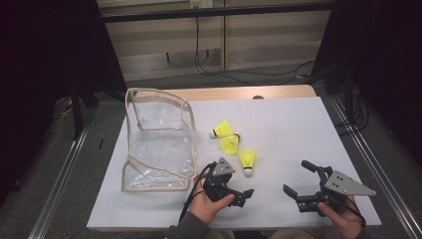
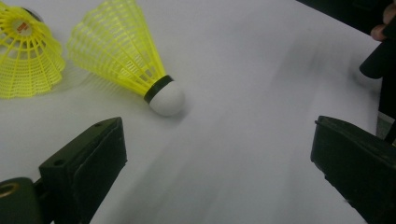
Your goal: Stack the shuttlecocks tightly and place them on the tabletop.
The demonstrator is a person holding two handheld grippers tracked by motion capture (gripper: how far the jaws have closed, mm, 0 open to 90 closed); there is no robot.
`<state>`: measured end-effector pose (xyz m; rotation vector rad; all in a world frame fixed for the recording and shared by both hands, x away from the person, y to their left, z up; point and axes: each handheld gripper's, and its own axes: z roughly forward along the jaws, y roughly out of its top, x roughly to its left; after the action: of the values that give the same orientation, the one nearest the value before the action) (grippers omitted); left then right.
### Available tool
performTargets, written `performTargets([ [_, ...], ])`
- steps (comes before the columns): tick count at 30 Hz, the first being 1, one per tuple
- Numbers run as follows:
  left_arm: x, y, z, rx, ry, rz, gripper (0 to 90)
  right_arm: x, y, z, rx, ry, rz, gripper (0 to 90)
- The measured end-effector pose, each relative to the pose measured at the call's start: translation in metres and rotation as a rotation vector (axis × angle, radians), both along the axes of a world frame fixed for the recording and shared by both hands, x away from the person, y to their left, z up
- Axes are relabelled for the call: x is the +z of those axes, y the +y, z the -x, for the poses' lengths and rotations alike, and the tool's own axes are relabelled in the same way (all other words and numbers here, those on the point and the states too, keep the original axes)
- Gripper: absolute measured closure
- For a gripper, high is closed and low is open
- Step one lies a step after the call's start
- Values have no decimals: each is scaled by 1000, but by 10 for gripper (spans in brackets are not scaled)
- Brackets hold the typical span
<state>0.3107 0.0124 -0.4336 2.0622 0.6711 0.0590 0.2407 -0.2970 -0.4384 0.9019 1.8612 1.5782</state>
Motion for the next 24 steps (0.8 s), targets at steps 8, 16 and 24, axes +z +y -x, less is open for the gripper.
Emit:
performTargets([
  [8, -1, 5, 4, -35, 3, -23, 34, 0, 0, 0, 0, -2, -2, 13],
  [16, -1, 14, 6, -38, -16, -10, 34, 1, 0, 0, 2, -5, 0, 12],
  [24, 0, 21, 8, -34, -15, -9, 34, 1, 1, 0, 5, -5, 2, 13],
])
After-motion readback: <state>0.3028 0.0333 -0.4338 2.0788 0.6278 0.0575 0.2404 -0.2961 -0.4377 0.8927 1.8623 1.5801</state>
